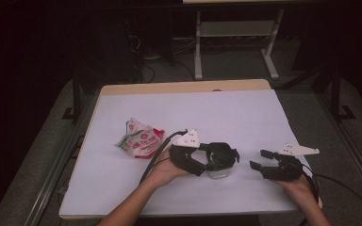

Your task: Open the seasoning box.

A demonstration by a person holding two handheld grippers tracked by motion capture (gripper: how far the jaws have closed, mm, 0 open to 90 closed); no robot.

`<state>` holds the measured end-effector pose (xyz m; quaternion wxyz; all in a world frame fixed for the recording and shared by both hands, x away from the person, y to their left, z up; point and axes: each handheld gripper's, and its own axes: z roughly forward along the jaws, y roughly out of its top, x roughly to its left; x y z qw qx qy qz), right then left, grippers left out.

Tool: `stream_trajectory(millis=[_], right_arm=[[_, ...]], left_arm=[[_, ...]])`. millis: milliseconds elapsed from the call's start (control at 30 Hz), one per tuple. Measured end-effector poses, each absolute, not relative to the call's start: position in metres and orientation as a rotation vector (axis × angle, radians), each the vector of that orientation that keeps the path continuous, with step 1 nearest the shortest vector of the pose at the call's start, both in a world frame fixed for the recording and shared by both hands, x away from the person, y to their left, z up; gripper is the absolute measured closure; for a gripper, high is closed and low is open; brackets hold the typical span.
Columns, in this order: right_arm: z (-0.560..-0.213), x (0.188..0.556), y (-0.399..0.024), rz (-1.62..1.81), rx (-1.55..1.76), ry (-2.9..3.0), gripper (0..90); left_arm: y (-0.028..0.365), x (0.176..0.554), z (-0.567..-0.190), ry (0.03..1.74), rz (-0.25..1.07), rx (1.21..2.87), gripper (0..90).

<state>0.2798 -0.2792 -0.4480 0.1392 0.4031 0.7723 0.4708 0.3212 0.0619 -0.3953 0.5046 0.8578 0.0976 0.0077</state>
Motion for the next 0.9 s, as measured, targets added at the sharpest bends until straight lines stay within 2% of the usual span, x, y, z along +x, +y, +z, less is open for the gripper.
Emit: stream_trajectory(millis=[333,600,900], right_arm=[[-0.4478,0.2794,-0.2800,1.371,1.170,2.223,30.0],[-0.4481,0.2797,-0.2804,1.372,1.171,2.224,30.0],[-0.4482,0.2797,-0.2802,1.374,1.170,2.226,30.0]], left_arm=[[0.0615,0.3267,-0.3890,0.163,-0.046,2.059,42.1],[0.0612,0.3255,-0.3881,0.124,-0.081,2.064,56.3],[0.0607,0.3252,-0.3874,0.135,-0.093,2.079,57.1]])
